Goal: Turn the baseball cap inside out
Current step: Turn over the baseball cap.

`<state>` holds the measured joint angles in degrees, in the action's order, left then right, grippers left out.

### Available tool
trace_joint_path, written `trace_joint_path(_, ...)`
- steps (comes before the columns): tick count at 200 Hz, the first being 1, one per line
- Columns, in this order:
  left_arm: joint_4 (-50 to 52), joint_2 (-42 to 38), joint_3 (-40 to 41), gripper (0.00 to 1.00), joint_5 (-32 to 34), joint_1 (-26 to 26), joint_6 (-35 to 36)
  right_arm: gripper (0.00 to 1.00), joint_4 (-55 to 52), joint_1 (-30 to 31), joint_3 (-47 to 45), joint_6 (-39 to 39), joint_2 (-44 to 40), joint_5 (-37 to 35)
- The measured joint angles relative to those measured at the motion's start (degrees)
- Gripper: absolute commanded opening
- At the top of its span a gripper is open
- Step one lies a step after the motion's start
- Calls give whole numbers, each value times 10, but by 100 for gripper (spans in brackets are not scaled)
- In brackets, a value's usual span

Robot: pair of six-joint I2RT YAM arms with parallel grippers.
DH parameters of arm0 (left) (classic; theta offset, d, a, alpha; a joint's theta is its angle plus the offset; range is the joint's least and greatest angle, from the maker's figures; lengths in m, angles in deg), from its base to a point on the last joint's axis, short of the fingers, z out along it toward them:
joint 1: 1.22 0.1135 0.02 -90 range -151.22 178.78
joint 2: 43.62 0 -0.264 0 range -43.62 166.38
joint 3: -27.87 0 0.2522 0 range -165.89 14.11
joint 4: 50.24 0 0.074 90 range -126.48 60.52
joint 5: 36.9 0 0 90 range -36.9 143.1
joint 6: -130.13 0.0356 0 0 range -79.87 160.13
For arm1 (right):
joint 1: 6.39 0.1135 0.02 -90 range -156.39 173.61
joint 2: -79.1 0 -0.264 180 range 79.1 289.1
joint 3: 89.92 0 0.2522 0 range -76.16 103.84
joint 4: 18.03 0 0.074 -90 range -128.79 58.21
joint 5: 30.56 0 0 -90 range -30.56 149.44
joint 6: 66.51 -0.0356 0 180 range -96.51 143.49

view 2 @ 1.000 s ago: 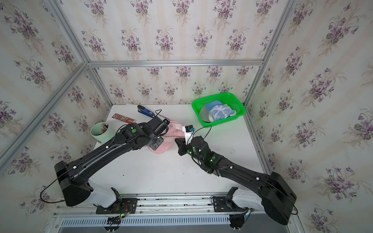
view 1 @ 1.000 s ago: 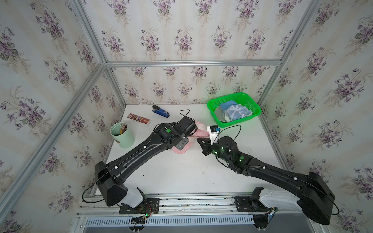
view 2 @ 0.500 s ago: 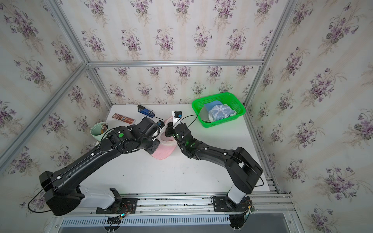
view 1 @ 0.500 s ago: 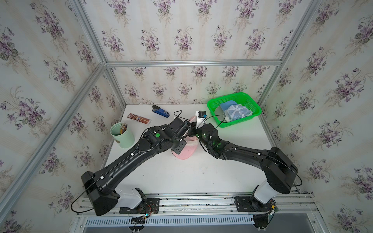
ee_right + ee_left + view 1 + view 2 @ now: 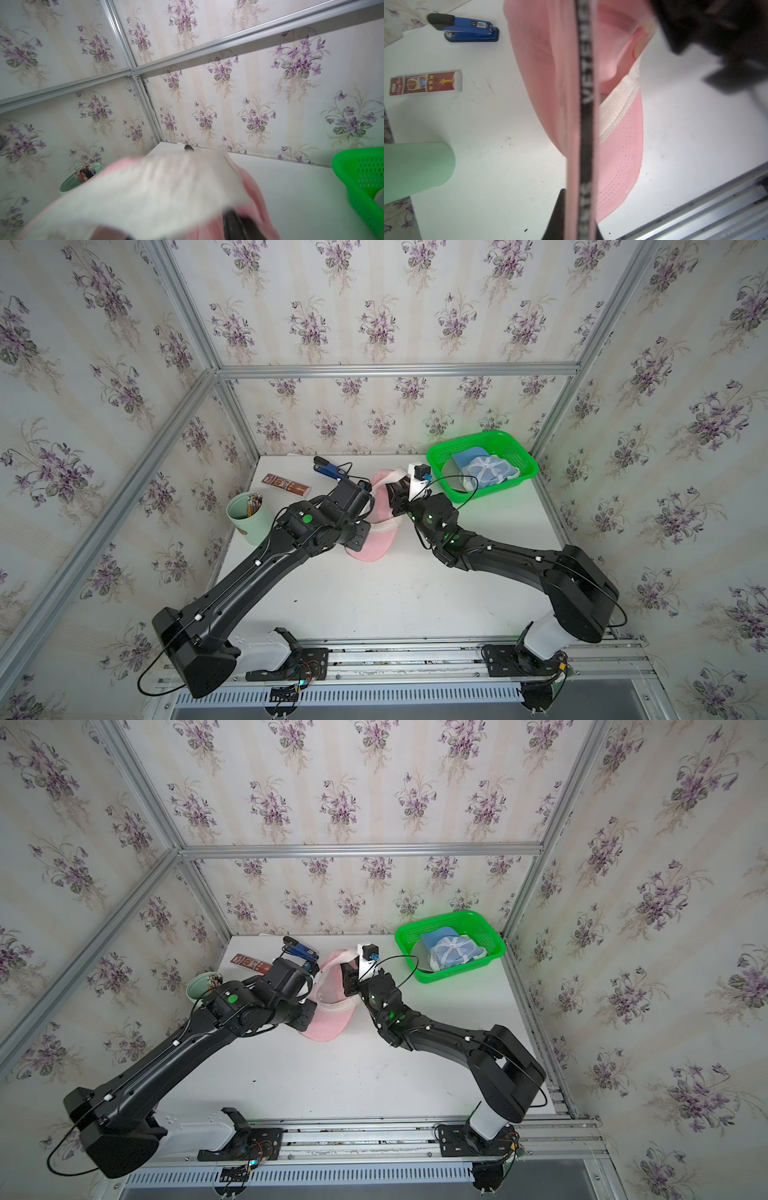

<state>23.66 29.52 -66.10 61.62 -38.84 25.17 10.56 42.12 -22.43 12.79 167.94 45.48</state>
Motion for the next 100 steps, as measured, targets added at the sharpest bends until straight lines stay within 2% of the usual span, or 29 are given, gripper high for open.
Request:
trace_joint_path(26, -9, -17, 11, 0, 25, 21, 1, 54, -54, -2, -77, 5, -99, 27)
trace_joint_path(47, -27, -21, 14, 0, 28, 23, 22, 41, -86, -6, -134, 2, -154, 35)
trace_joint_path(67, -41, -24, 23, 0, 30, 21, 52, 25, -110, -8, -137, 0, -147, 50)
trace_joint_path(100, -45, -30, 28, 0, 30, 11, 103, 13, -109, -7, -124, -21, -105, 75)
